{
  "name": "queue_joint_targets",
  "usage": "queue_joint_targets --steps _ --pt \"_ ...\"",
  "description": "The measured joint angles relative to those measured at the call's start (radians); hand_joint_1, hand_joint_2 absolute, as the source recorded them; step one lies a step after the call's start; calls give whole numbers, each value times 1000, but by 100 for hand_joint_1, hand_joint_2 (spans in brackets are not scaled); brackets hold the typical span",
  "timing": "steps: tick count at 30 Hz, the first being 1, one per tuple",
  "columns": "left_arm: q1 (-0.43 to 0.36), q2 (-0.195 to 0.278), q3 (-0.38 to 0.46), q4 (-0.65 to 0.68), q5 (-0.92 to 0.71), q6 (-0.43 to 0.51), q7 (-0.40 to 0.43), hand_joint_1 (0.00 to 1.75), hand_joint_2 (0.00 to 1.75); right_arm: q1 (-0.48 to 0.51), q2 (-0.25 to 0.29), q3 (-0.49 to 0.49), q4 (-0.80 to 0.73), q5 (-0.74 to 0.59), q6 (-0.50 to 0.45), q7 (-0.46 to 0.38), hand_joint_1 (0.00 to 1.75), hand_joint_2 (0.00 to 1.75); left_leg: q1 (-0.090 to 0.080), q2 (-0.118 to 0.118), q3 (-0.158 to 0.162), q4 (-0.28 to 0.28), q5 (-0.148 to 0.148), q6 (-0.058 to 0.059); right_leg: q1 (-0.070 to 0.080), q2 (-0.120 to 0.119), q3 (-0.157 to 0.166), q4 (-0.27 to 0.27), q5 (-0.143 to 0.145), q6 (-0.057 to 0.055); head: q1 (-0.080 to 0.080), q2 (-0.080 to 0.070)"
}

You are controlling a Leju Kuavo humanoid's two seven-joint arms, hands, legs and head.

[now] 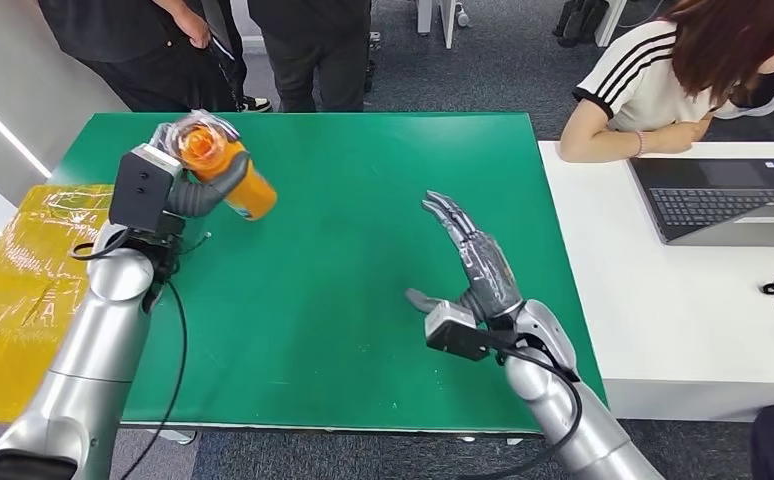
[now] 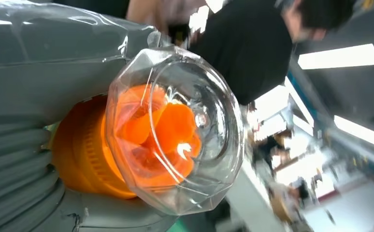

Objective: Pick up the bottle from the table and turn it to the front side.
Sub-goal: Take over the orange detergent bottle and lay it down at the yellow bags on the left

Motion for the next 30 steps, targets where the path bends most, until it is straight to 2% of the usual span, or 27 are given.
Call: queue_joint_targets --steps 4,8,12,16,21,30 --pt "-44 37 2 17 -126 82 -10 175 175 82 -42 -28 -129 -28 -14 -5 0 175 0 1 0 0 0 0 0 0 0 0 0 0 0 0" --pt "-80 72 -15 33 -267 151 -11 175 175 125 -68 -44 -198 -43 -19 -12 0 175 0 1 0 0 0 0 0 1 0 0 0 0 0 0" --pt "-118 133 -63 36 -461 220 7 175 175 154 -84 -54 -243 -51 -23 -17 0 175 0 2 1 0 0 0 0 1 0 0 1 0 0 0" --pt "-143 178 -92 36 -502 234 14 175 175 173 -95 -57 -269 -51 -24 -19 0 175 0 2 1 0 0 0 0 2 0 0 0 0 0 0" --pt "-146 201 -112 36 -524 237 22 175 175 182 -101 -59 -286 -51 -24 -19 0 175 0 2 1 0 0 0 0 2 0 0 0 0 0 0" --pt "-154 296 -216 36 -880 271 141 175 175 244 -110 -104 -344 -76 -44 -39 0 175 0 2 1 0 0 0 0 2 0 0 0 0 0 0"
